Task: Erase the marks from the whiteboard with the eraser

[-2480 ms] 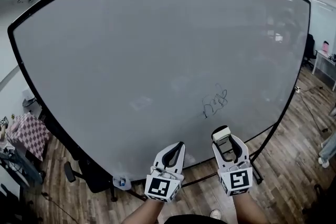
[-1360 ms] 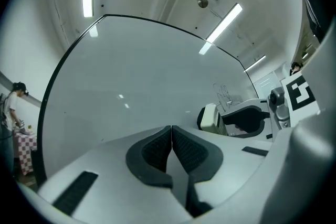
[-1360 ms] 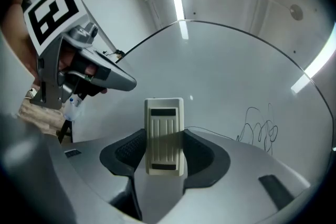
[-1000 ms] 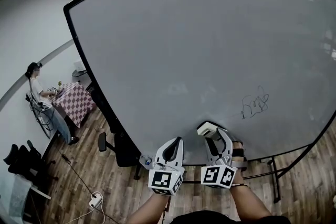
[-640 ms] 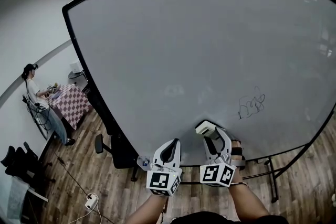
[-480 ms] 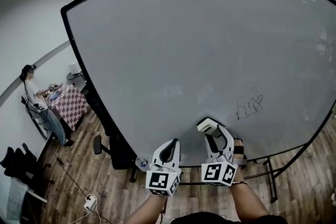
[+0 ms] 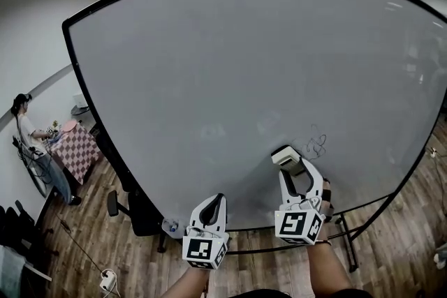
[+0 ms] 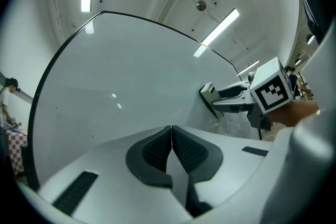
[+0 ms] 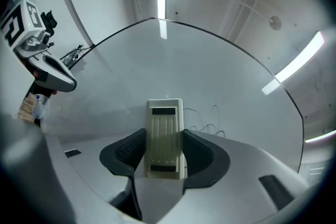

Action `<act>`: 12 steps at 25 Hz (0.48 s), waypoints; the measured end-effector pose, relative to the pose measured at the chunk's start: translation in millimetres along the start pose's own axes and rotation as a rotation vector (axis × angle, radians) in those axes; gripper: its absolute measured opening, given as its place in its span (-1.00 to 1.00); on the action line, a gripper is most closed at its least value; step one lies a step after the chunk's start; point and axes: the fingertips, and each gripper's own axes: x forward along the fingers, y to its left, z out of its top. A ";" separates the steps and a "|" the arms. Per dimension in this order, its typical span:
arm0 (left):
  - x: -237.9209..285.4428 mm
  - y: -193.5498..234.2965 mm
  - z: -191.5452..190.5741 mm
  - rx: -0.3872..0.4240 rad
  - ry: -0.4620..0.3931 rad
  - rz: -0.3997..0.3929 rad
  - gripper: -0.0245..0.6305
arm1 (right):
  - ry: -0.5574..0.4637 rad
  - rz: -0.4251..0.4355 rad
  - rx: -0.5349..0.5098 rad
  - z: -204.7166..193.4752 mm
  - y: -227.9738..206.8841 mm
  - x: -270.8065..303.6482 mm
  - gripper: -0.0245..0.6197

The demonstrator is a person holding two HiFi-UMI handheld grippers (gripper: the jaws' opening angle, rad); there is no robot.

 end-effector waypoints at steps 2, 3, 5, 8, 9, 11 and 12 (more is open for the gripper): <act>1.2 -3.8 2.4 0.030 -0.002 -0.003 -0.86 | 0.000 -0.028 0.023 -5.4 -16.4 0.3 -0.17; 1.2 -5.7 4.7 0.044 -0.006 -0.006 -0.86 | -0.001 -0.041 0.033 -7.7 -23.4 0.4 -0.17; 1.2 -8.5 9.8 0.066 -0.016 -0.010 -0.86 | -0.001 -0.059 0.049 -10.2 -35.2 0.9 -0.17; 5.3 -10.1 17.0 0.075 -0.035 -0.006 -0.86 | -0.005 -0.077 0.070 -14.6 -52.3 2.8 -0.17; 8.1 -11.7 20.2 0.070 -0.039 -0.005 -0.86 | -0.004 -0.088 0.076 -16.8 -59.6 3.2 -0.17; 12.5 -14.3 22.4 0.065 -0.040 -0.011 -0.86 | -0.001 -0.114 0.089 -21.6 -75.0 2.9 -0.17; 13.1 -15.0 21.3 0.068 -0.038 -0.016 -0.86 | 0.002 -0.129 0.099 -24.3 -82.9 1.9 -0.17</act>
